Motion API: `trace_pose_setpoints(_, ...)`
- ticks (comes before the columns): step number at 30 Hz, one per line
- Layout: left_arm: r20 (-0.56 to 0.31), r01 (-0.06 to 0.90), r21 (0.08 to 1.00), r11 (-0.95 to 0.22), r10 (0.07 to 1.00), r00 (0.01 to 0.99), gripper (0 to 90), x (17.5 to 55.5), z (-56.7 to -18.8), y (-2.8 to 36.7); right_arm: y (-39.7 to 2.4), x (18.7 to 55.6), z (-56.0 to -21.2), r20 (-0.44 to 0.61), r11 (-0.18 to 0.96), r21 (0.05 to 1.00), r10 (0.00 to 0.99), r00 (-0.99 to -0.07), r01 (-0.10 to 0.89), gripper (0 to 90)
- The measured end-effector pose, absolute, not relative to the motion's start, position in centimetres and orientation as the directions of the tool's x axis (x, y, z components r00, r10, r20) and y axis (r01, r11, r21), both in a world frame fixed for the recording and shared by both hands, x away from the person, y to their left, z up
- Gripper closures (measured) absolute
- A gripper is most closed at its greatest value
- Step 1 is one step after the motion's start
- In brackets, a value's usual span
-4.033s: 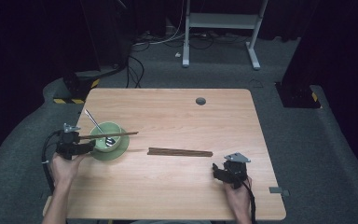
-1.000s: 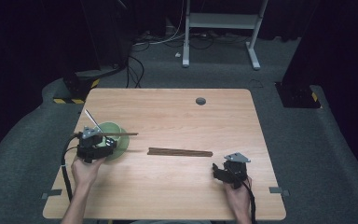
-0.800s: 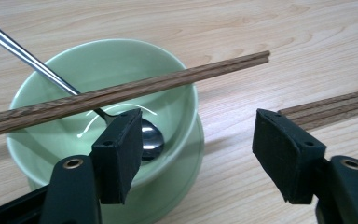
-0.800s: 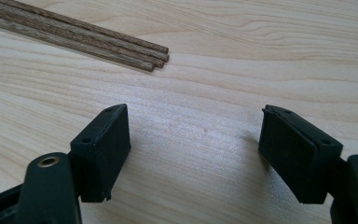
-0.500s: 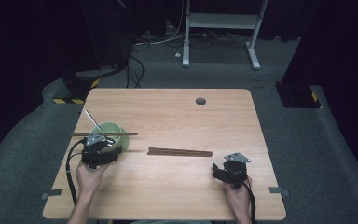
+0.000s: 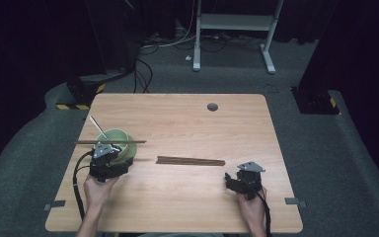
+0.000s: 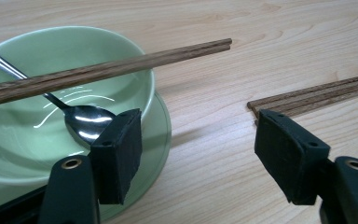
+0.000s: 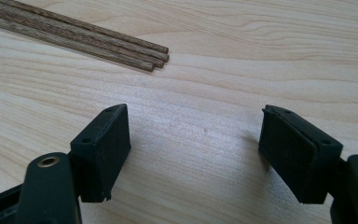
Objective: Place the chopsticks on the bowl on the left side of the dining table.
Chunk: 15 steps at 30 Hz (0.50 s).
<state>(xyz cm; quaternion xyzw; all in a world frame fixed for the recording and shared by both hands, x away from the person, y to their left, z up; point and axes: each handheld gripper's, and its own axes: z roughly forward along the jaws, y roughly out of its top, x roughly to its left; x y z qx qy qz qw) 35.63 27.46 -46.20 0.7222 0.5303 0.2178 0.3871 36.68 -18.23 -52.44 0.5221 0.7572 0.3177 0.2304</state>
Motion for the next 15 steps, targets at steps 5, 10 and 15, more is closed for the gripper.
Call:
trace_pose_setpoints(5, -0.103, 0.594, 0.793, -0.135, 0.931, 0.349, 31.8, 35.43, -46.29, 27.26, -18.22, 36.68, -52.44, -0.017, 0.252, 0.722, 0.937, -0.348, 0.645, 24.2)
trace_pose_setpoints(10, -0.114, 0.586, 0.800, -0.129, 0.927, 0.359, 31.7, 35.19, -46.31, 27.08, -18.22, 36.68, -52.44, -0.017, 0.252, 0.722, 0.937, -0.348, 0.644, 24.2)
trace_pose_setpoints(15, -0.131, 0.582, 0.804, -0.121, 0.919, 0.372, 31.1, 34.86, -46.29, 26.84, -18.22, 36.68, -52.44, -0.017, 0.252, 0.722, 0.937, -0.348, 0.645, 24.2)
